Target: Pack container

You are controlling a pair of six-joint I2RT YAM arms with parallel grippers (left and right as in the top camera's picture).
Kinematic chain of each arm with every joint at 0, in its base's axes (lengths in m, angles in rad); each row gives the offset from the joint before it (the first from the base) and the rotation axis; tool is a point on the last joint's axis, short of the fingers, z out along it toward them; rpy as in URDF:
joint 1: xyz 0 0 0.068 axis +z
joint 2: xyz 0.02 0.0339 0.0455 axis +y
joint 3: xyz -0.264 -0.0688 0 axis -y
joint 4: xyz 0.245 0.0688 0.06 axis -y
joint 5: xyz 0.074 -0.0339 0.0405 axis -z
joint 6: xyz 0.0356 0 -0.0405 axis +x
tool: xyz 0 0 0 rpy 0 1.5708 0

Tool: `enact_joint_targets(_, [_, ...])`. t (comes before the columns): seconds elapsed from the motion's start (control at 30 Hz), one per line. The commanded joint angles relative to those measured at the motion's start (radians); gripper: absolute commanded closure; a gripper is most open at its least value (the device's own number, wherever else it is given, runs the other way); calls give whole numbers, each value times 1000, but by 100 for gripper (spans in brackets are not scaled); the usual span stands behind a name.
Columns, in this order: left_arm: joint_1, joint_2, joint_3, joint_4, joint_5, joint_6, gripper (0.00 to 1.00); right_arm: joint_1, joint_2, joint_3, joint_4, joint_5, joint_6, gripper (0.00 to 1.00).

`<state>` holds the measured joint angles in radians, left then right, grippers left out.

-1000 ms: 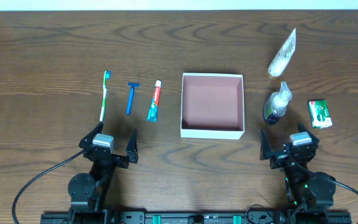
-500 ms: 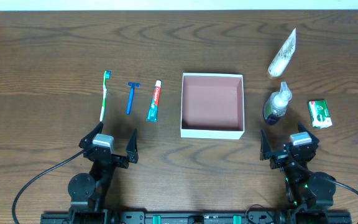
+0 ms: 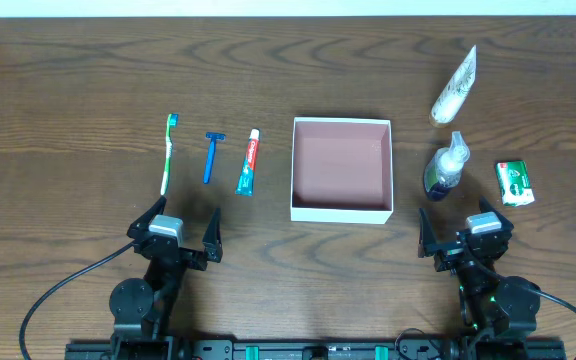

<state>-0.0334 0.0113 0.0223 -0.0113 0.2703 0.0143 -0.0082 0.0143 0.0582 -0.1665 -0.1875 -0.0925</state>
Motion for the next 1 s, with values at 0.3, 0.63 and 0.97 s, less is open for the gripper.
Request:
enact_joint_targets(0.3, [4, 61, 140, -52, 6, -72, 2, -8, -9, -6, -1, -3, -10, 1])
enact_joint_targets(0.63, [4, 731, 723, -533, -43, 13, 2, -8, -9, -6, -1, -3, -10, 1])
enact_joint_targets(0.97, [4, 1391, 1360, -1028, -197, 57, 2, -8, -9, -6, -1, -3, -10, 1])
